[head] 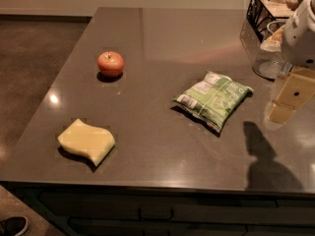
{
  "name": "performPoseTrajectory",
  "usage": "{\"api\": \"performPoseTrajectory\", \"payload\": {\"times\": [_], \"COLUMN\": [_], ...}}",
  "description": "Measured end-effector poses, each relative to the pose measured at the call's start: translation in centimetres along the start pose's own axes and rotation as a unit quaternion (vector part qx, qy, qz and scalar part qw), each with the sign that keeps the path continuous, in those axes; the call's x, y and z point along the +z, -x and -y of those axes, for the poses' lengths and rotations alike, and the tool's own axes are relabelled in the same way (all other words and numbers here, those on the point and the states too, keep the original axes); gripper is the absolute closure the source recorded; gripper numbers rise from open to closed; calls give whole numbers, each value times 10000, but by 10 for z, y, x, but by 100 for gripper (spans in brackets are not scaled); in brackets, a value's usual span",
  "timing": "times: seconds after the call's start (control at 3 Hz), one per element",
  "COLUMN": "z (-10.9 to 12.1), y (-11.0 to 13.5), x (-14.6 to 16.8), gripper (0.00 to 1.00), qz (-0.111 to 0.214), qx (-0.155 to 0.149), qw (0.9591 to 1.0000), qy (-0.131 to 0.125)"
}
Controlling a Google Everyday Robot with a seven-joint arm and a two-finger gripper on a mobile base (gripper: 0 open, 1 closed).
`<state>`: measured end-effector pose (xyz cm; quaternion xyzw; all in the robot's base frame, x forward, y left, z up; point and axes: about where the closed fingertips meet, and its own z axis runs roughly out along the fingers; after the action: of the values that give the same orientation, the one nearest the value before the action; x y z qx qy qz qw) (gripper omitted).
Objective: Move apple near green jalapeno chip bag
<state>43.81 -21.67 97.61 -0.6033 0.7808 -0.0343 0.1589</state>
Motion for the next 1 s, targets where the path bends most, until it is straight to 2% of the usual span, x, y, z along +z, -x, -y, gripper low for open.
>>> {"api": "performPoseTrajectory", "payload": {"times": [0.33,0.67,1.0], "z": [0,12,33], "y": [0,22,69], "x": [0,5,20], "gripper": [0,0,0], "qz": [0,156,517], "qx": [0,-5,-24], "qw": [10000,9998,9981], "qy": [-1,105,338]}}
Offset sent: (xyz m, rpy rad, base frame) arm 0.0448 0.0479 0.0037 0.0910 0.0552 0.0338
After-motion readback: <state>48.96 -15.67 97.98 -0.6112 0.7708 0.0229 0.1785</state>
